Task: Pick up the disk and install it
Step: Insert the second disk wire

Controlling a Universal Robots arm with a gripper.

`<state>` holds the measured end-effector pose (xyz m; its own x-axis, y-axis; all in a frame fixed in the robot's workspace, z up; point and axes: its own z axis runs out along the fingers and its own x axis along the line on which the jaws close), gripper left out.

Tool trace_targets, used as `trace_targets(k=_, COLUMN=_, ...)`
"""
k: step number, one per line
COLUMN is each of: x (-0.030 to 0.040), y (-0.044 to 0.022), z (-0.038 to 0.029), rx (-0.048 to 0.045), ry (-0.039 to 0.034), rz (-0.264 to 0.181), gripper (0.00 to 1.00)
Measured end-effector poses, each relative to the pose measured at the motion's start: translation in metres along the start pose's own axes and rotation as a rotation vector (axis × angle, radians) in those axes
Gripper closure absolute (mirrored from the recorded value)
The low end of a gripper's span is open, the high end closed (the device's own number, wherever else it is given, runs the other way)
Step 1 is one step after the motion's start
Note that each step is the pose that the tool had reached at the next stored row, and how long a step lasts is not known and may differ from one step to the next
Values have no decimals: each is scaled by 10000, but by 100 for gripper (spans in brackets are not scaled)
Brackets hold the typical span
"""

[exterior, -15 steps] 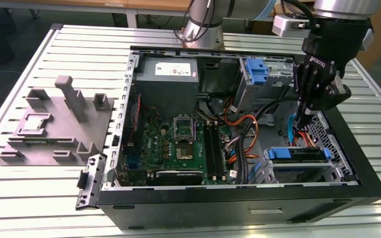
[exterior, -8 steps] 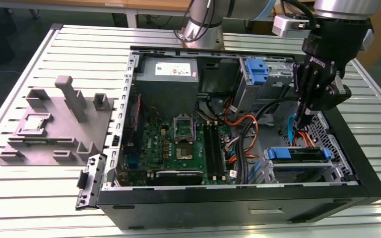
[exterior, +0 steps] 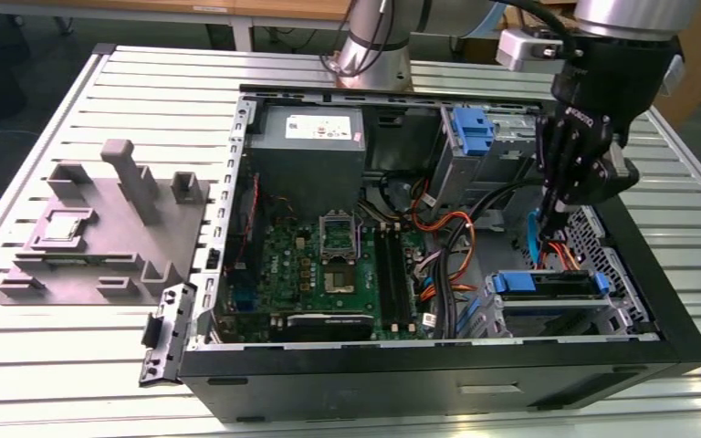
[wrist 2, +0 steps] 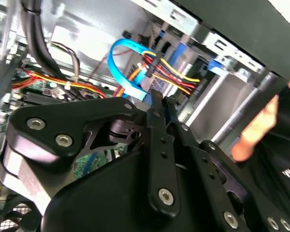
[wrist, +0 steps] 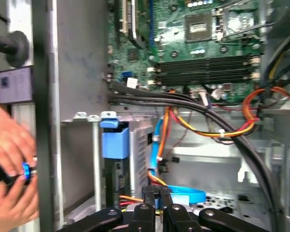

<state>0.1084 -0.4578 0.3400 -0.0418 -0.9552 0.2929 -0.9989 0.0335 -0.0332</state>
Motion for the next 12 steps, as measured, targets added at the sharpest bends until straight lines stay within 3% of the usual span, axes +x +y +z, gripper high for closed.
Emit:
trace_targets(k=2, x=25, y=-1, z=8, rx=-15, ry=-355, rz=8, gripper=84)
trace_targets(k=3, x=39, y=-1, z=13, rx=-20, ry=-488, rz=11, gripper=84)
trace_targets(k=4, x=58, y=-2, z=19, rx=-22, ry=-544, rz=12, gripper=84)
trace_targets(k=7, x=106, y=-3, z=34, rx=-24, ry=-572, rz=13, gripper=84)
trace_targets(k=12, x=109, y=-4, z=35, rx=-24, ry=-573, rz=13, gripper=84)
